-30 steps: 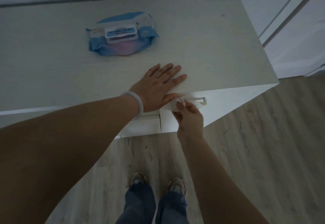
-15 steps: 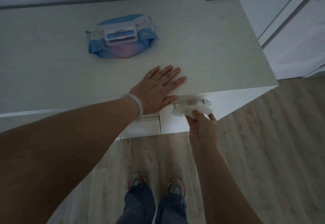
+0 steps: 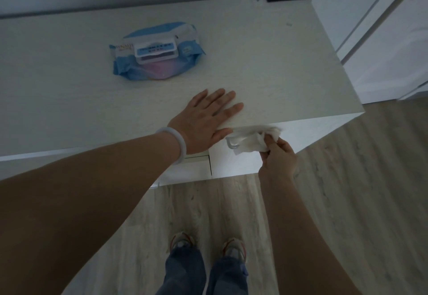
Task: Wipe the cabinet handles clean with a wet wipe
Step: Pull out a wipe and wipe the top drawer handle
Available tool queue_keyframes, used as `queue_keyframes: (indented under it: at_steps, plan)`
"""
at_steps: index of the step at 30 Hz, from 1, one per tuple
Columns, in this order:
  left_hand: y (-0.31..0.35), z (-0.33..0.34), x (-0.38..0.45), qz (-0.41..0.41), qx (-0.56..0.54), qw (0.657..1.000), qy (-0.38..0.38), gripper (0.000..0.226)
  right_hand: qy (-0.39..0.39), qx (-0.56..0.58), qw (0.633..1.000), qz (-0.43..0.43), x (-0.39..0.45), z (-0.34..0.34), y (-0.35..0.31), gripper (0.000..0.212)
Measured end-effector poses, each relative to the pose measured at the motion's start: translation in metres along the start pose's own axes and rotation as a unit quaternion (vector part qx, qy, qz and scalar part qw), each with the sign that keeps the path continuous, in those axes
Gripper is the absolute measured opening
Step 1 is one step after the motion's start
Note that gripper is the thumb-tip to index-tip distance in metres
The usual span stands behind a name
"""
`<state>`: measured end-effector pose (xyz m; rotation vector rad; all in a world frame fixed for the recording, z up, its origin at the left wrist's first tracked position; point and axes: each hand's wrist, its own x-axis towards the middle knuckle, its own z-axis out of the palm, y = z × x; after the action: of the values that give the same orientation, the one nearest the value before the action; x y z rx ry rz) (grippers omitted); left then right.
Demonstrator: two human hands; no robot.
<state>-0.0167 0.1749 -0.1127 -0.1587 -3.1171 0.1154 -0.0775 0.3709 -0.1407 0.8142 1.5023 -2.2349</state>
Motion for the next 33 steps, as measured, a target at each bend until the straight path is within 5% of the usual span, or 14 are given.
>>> queue_keyframes:
  at_steps: [8,13,25,33]
  plan:
    - [0.001,0.0,0.001,-0.001,0.004,1.0,-0.006,0.064,0.076,0.04,0.996,0.036,-0.017,0.003,0.009,0.018]
    - [0.0,-0.002,0.0,-0.001,-0.003,1.0,-0.007,0.064,-0.021,0.018,0.992,0.122,-0.043,0.014,0.041,0.026]
    - [0.0,-0.002,0.0,-0.001,-0.003,1.0,-0.008,0.063,-0.217,0.103,0.955,0.175,-0.026,0.015,0.052,0.031]
    - [0.0,-0.002,0.0,0.0,-0.002,1.0,-0.006,0.063,-0.246,0.018,0.947,0.204,-0.003,-0.003,0.025,0.029]
